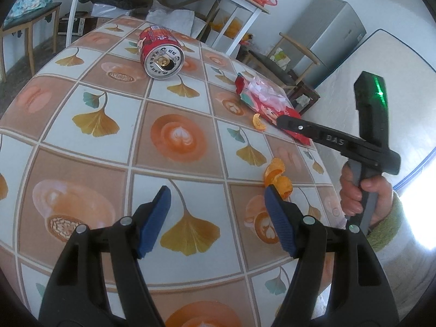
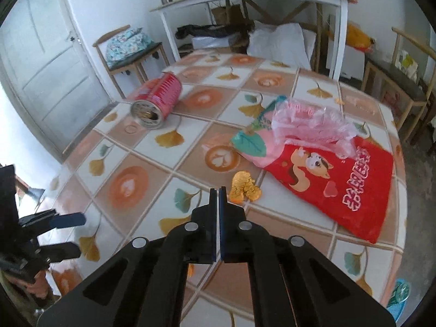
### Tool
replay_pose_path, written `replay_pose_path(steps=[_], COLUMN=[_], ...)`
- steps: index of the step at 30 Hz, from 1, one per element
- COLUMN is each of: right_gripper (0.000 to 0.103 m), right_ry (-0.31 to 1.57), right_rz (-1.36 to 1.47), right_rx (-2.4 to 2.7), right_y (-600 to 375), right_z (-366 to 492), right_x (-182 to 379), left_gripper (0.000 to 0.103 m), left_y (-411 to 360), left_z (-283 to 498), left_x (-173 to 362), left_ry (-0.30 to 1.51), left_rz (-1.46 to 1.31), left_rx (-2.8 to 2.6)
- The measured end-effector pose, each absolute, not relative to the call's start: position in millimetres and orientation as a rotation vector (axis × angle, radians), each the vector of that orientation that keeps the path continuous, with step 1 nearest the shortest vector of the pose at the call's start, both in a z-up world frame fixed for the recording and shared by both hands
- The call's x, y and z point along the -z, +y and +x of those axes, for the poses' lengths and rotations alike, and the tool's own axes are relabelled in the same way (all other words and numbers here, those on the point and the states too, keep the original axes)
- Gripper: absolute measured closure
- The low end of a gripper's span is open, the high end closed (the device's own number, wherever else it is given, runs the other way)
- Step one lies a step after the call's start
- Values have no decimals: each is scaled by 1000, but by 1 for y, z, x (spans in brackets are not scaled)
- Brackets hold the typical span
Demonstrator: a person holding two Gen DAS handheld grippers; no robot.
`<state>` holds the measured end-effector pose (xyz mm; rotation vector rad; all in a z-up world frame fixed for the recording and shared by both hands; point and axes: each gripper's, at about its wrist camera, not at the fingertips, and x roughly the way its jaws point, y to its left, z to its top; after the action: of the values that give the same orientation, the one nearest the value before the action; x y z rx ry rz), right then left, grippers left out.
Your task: Collect trash
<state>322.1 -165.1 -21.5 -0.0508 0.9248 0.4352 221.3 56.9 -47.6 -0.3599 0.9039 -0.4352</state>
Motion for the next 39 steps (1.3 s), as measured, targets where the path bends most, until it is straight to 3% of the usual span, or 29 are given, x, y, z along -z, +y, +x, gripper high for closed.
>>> replay_pose_path(steps=[3,5,7,12,14,17,30,35,39], right_gripper=[97,64,58,59,85,97,99,98,98], right_ry=[935,950,956,976,981,986,938,909,950], right_rz=[-111,-139,-176,-157,-137,-85,128,96,40], right_rx=[-403,-396,-378,-366,-379,-395,-489,-581,-596], right_y=[-159,-154,-149,-150,-153,-159,-189,-177,-162], right_z=[331,339,347,360,361,360,319,272,254], right_x=[26,34,44,58,57,55,21,-3,10], left_gripper=[36,36,36,36,36,36,36,36,36], left_y=[54,54,53,55,56,55,50,52,50], left_z=[219,218,216,214,215,217,219,220,220], left_x=[47,47,47,45,46,48,49,51,50], left_ry=[908,908,910,909,912,921,930,936,939], left_rz=[-357,-354,-351,-345,-347,-350,-348,-349,-346], left_rx=[439,443,444,440,437,436,444,437,443])
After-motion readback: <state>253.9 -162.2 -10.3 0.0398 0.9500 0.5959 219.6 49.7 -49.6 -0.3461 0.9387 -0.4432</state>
